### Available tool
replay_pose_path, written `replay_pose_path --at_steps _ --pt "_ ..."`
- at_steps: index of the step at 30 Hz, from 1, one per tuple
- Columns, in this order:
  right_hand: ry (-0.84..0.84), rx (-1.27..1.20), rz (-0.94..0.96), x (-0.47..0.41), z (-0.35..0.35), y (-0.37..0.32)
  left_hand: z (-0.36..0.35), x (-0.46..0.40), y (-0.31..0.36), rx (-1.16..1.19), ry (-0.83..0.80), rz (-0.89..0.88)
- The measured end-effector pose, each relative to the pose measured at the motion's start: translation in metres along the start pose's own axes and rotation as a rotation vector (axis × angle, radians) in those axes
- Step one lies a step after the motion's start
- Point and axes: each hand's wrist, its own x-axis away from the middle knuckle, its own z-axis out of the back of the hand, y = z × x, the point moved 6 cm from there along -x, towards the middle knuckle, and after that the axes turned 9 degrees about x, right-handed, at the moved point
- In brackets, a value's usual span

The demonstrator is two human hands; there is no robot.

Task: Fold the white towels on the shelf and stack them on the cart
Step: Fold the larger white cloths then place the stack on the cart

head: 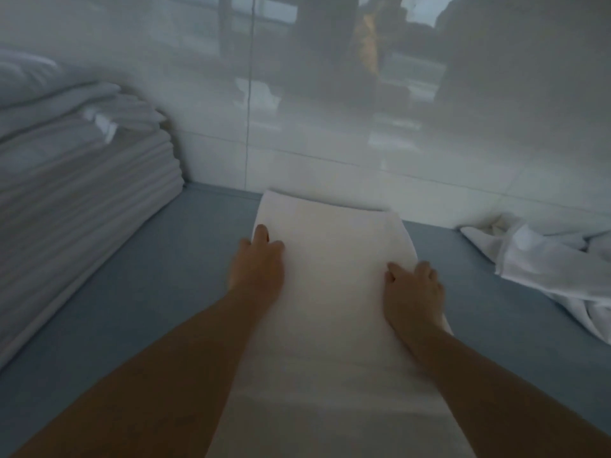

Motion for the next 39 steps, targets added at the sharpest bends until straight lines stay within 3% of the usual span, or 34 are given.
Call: replay_pose_path --at_steps 2,5,6,8,11,17,20,23,26,31,37,39 --pt "0.042 0.125 0.086 -0.003 0.007 -0.014 -0.001 -0.001 0.001 -0.081 0.029 -0.005" --pt "0.11 -0.006 0.403 0.025 0.02 -0.072 -0.012 0.0 -0.003 -0.198 -0.046 0.001" --pt "0.097 -0.097 0.524 0.041 0.022 -0.095 -0.018 -0.004 -0.007 -0.182 -0.121 0.028" --pt "-0.088 -0.204 0.627 0.062 0.012 -0.12 -0.026 -0.01 -0.015 -0.174 -0.248 0.062" --pt "-0.234 -0.138 0.482 0.051 -0.01 -0.082 -0.027 -0.014 -0.023 -0.169 -0.294 0.029" --pt "-0.389 -0.04 0.142 0.046 -0.025 0.036 0.005 0.026 0.02 -0.326 -0.137 -0.125" --pt "-0.234 0.152 0.216 0.057 -0.001 0.025 0.014 0.066 0.038 -0.201 -0.196 -0.136" --pt "-0.187 -0.061 0.41 0.105 0.021 -0.028 0.008 0.116 0.05 -0.152 -0.289 -0.135" --pt "-0.211 -0.206 0.462 0.155 0.025 -0.061 -0.001 0.155 0.046 -0.162 -0.272 -0.141" --pt "-0.214 -0.145 0.353 0.156 0.02 -0.023 0.007 0.162 0.024 -0.191 -0.238 -0.171" --pt "-0.493 -0.097 0.073 0.159 0.001 0.083 0.032 0.183 -0.01 -0.292 -0.317 -0.009" --pt "-0.402 0.007 0.038 0.17 0.011 0.097 0.04 0.199 -0.004 -0.36 -0.346 0.026"
